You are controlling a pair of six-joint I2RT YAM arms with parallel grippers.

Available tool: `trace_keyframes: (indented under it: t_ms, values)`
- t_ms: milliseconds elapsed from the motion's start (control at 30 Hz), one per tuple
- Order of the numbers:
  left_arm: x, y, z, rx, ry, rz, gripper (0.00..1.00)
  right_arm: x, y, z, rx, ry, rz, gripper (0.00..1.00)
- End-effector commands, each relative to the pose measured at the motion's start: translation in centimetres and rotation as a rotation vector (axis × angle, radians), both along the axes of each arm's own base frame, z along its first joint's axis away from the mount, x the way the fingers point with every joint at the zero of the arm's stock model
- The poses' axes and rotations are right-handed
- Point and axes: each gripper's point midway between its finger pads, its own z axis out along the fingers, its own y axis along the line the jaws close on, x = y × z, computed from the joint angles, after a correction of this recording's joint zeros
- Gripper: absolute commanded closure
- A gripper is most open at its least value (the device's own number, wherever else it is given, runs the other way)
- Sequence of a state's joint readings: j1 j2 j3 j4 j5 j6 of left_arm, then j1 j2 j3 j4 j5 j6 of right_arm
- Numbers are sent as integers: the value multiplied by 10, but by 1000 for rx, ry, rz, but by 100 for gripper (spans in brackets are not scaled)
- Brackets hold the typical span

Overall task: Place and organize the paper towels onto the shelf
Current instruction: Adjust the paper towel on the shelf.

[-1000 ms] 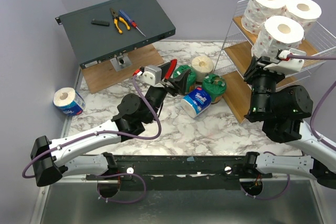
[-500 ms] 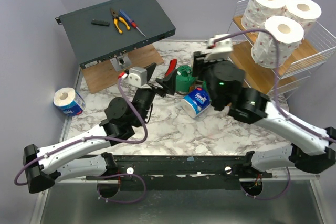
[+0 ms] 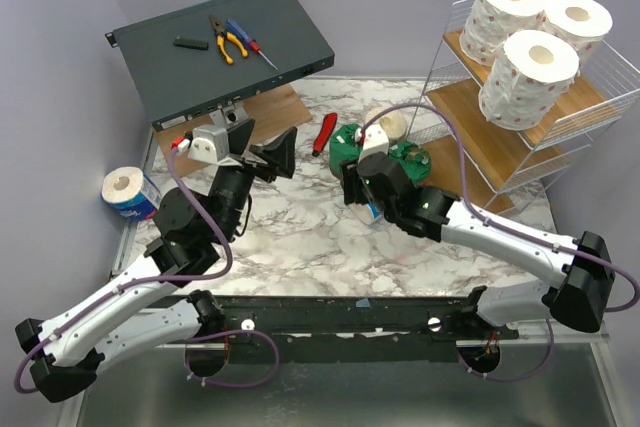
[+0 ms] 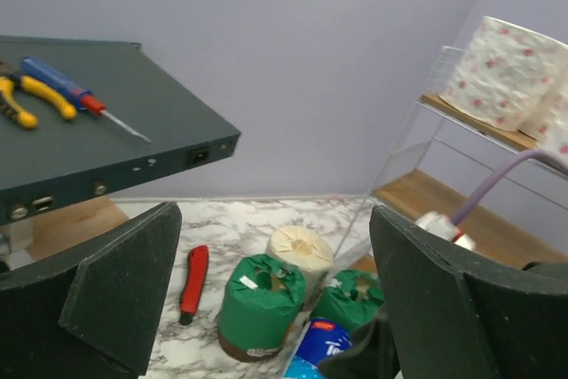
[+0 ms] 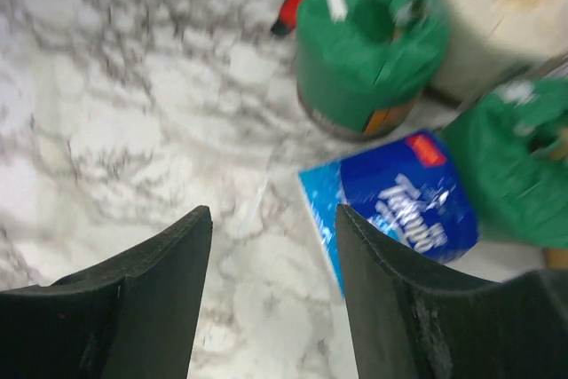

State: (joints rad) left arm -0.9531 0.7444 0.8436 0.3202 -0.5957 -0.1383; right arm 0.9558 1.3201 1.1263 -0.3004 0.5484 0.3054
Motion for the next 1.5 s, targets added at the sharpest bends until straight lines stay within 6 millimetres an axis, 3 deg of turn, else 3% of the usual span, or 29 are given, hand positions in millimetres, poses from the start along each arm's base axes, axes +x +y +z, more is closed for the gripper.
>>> trace_keyframes:
  t_ms: [0,233,467,567,800,1100,1467]
  values:
    - [-16,-51,15,74,-18,-304,8,-29,21,-37,160,108,109,39]
    - [-29,-123,44,113,-54,-633,5,-58,21,-109,227,226,166,38]
    - [-29,-187,67,77,-86,-873,3,-75,18,-147,245,286,203,39]
    - [-23,-216,68,60,-64,-969,8,-80,11,-161,235,299,194,40]
    - [-12,-267,73,8,-98,-1129,14,-92,5,-173,235,312,231,42]
    - [7,-320,73,47,-157,-1157,15,-100,2,-178,261,329,245,42]
    - [-5,-354,74,63,-214,-1214,30,-101,-1,-168,278,306,242,45]
